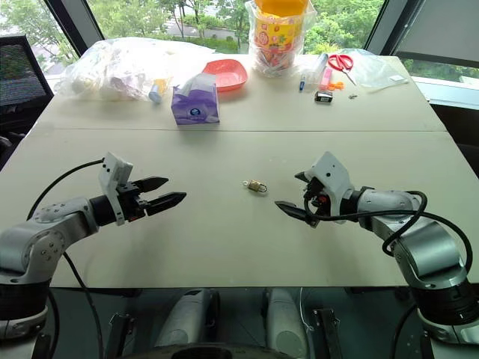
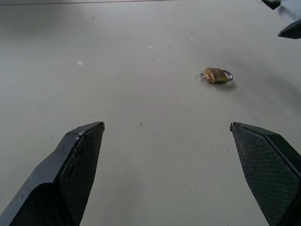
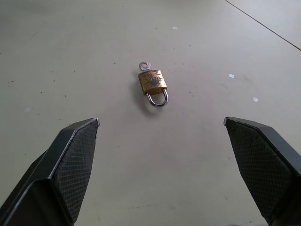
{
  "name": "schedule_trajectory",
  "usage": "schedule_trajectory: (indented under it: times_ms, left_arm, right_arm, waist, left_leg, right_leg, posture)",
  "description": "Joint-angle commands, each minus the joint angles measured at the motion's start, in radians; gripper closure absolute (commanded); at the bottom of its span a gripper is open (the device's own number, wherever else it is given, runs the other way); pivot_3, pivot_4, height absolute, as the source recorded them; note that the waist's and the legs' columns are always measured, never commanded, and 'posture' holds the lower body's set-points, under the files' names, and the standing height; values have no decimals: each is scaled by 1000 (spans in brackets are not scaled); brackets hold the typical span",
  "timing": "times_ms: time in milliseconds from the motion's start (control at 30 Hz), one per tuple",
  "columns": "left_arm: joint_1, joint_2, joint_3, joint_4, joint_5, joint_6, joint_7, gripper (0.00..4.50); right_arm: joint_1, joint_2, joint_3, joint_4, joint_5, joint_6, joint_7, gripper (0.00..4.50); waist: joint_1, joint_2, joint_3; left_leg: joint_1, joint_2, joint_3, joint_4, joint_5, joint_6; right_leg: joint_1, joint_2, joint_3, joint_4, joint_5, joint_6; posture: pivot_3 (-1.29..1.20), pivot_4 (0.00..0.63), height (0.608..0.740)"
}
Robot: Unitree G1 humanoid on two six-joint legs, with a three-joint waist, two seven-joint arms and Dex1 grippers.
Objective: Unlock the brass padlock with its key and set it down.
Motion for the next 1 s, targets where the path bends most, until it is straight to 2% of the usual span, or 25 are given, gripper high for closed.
schedule_trajectory:
  times_ms: [33,467,633,767,867,1000]
  left_arm:
    - [0,-2,25,-18,-13,-26,-2,0]
    - [-23,6,6,5,-1,-33,-15,0]
    - [-61,52,-32,42,39,-103,-111,0]
    - [-117,164,-81,63,52,-125,-273,0]
    - [-140,253,-170,74,146,-184,-353,0]
    - [-159,246,-194,71,155,-198,-364,0]
  right_arm:
    - [-7,-13,-17,-30,-4,-13,-1,48]
    - [-41,-11,15,-26,-66,-40,-17,48]
    - [-125,-17,93,32,-90,-31,27,48]
    - [-238,-20,192,110,-105,-16,113,48]
    - [-354,19,255,223,-122,14,146,48]
    - [-458,74,341,320,-170,39,151,48]
  waist:
    - [0,0,0]
    - [0,0,0]
    - [-2,0,0]
    - [-2,0,0]
    - [-5,0,0]
    - [-6,1,0]
  left_leg:
    - [0,0,0,0,0,0]
    - [0,-1,1,0,0,0]
    - [0,-1,1,1,0,0]
    - [0,-1,2,0,0,0]
    - [0,-1,2,0,0,0]
    - [-1,-1,3,0,0,0]
  right_leg:
    - [0,0,0,0,0,0]
    - [0,0,0,0,0,0]
    - [0,1,0,1,0,0]
    - [-1,1,0,1,0,-1]
    - [-1,1,0,1,0,-1]
    - [-2,1,0,1,0,-1]
  posture:
    - [0,150,740]
    - [0,150,740]
    - [0,150,740]
    - [0,150,740]
    - [0,150,740]
    - [0,150,740]
